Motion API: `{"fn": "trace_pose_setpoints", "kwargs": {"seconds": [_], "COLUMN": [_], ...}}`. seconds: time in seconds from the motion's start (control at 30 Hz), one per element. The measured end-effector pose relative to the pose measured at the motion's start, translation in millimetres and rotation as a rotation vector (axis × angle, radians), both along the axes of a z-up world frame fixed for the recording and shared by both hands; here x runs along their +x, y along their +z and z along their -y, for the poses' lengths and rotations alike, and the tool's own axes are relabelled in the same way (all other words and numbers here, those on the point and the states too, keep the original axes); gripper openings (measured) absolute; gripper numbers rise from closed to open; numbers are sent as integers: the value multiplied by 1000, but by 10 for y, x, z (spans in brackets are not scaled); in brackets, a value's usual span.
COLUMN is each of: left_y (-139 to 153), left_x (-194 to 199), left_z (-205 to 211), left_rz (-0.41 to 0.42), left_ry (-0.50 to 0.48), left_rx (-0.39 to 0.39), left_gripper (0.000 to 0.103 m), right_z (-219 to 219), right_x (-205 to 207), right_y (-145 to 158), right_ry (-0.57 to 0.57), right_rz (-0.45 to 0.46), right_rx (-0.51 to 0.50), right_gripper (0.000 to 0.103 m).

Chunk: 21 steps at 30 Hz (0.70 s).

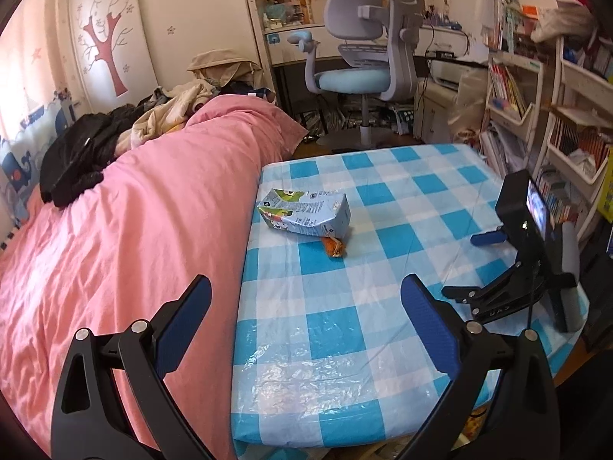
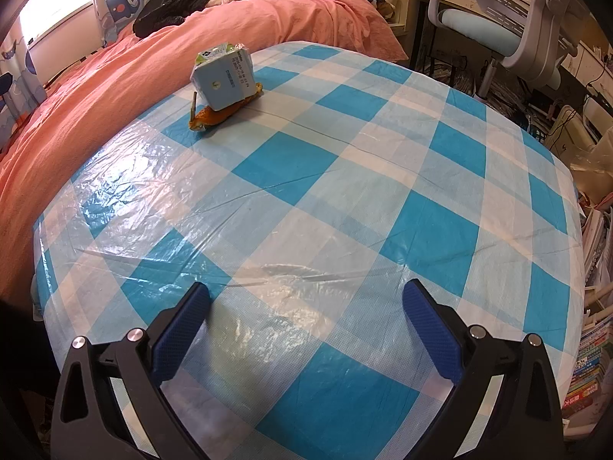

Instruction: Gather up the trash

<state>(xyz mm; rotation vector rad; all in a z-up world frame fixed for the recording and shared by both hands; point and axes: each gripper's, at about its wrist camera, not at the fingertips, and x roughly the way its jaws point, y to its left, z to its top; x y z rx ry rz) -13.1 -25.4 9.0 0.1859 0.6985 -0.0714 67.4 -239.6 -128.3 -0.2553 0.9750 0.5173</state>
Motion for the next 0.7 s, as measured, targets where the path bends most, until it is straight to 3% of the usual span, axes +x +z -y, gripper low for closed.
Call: {"fn": "trace_pose_setpoints", "kwargs": {"seconds": [0.7], "left_y": [19], "left_x": [-59], "left_z": [38], "left_rz": [13], "left_ry": [0], "left_rx": [-9], "left_gripper": [95], "right_z": [3], "right_x": [8], "right_y": [0], "right_ry": [1], "right_rz": [0], "right_rx": [0], "right_gripper": [96]}}
